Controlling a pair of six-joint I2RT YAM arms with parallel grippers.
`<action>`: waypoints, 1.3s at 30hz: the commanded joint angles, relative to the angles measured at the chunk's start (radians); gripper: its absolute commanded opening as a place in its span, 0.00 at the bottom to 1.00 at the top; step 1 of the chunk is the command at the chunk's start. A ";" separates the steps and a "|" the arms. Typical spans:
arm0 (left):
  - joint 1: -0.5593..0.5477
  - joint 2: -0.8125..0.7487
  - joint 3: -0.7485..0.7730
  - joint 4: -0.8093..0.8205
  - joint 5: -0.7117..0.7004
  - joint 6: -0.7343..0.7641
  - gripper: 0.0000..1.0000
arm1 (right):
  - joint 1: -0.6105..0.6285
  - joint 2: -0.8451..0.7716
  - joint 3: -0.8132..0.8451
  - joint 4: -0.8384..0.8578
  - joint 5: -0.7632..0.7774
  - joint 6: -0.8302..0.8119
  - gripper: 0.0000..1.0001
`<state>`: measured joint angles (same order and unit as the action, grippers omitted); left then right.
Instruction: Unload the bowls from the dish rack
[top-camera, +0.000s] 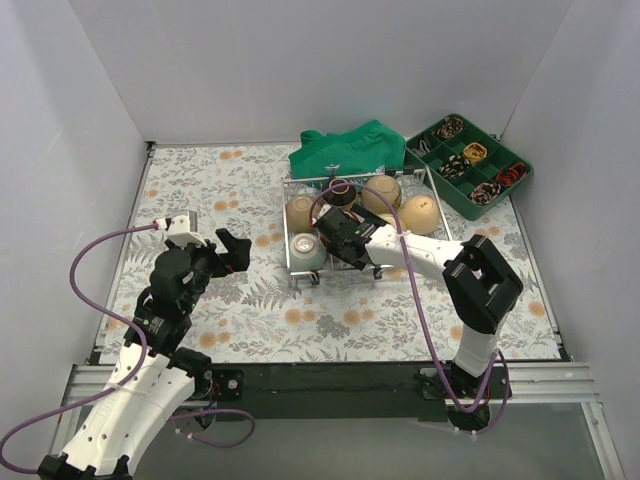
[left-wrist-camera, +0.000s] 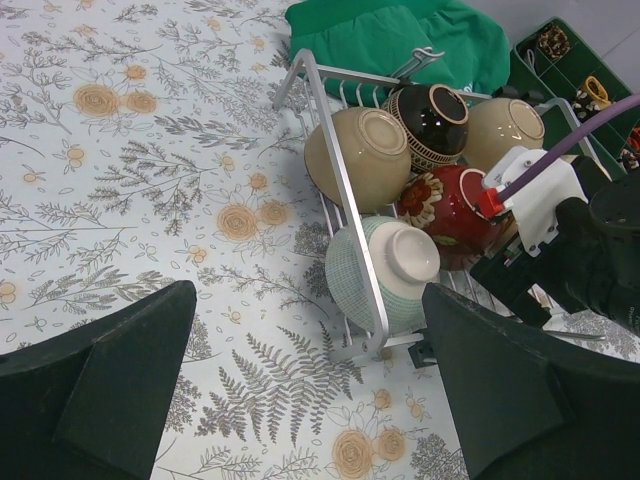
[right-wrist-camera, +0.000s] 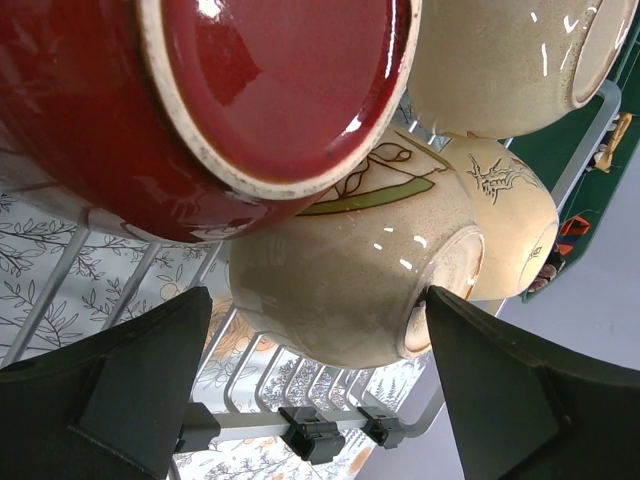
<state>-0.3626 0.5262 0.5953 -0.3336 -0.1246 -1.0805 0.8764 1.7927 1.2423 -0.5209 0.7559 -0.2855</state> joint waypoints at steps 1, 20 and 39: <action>-0.007 -0.006 -0.015 -0.004 -0.010 0.014 0.98 | 0.009 0.025 0.003 0.044 0.046 -0.007 0.96; -0.009 0.001 -0.017 -0.004 -0.009 0.013 0.98 | 0.056 0.108 -0.075 0.114 0.184 -0.034 0.83; -0.010 0.078 -0.006 -0.002 0.017 0.001 0.98 | 0.056 -0.044 -0.029 0.045 0.103 0.022 0.32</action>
<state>-0.3687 0.5877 0.5816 -0.3363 -0.1223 -1.0794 0.9363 1.8191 1.1995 -0.4259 0.9306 -0.3122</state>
